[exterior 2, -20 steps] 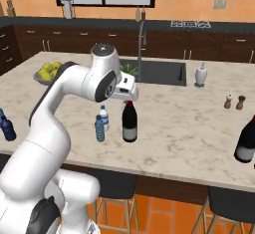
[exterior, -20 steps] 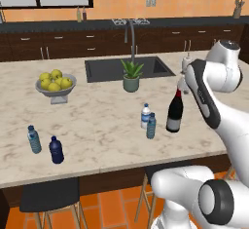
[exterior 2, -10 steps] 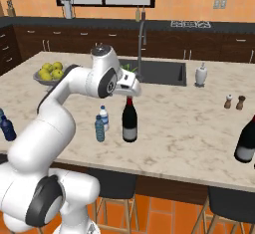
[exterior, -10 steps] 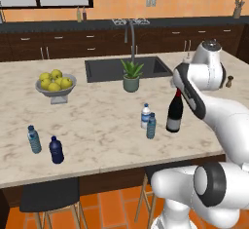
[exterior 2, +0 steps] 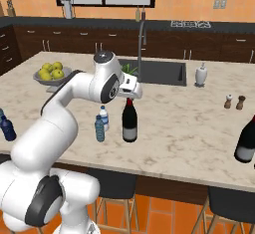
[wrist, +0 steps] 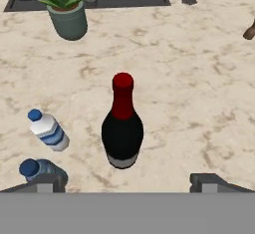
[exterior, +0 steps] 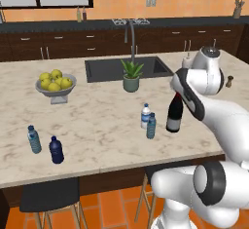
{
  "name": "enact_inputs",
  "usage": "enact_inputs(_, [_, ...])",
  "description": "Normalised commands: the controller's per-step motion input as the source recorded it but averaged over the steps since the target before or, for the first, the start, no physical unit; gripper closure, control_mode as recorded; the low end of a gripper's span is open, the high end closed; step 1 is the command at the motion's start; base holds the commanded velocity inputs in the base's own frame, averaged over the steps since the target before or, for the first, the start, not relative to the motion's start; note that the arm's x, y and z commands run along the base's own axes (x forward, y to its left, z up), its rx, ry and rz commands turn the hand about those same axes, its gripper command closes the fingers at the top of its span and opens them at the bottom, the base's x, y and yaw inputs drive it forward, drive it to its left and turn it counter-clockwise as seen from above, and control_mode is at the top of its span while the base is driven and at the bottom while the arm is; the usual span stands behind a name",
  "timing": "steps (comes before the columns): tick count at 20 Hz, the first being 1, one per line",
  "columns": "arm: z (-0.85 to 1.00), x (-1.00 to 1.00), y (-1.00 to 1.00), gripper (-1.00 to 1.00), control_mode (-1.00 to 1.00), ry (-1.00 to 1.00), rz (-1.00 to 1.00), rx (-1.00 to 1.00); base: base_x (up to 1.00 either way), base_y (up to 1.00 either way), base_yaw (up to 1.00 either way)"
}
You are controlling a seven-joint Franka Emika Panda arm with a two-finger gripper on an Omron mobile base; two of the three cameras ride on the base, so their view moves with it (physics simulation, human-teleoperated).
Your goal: Move the plastic bottles in the middle to the plastics group, and the glass bottles in the middle to the glass group.
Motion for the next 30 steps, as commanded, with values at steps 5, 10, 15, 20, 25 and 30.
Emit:
enact_inputs(5, [0.0, 0.39, 0.05, -1.0, -1.0, 0.0, 0.0, 0.0, 0.0, 0.0, 0.0])
enact_inputs(10, [0.0, 0.45, 0.01, -1.0, -1.0, 0.0, 0.0, 0.0, 0.0, 0.0, 0.0])
enact_inputs(15, [0.0, 0.17, -0.08, -1.0, -1.0, 0.0, 0.0, 0.0, 0.0, 0.0, 0.0])
enact_inputs(20, [-0.1, 0.09, -0.13, -1.0, -1.0, 0.0, 0.0, 0.0, 0.0, 0.0, 0.0])
enact_inputs(25, [-0.25, 0.01, 0.0, -1.0, -1.0, 0.0, 0.0, 0.0, 0.0, 0.0, 0.0])
enact_inputs(30, [-0.16, 0.27, 0.01, -1.0, -1.0, 0.0, 0.0, -0.01, 0.0, 0.0, 0.0])
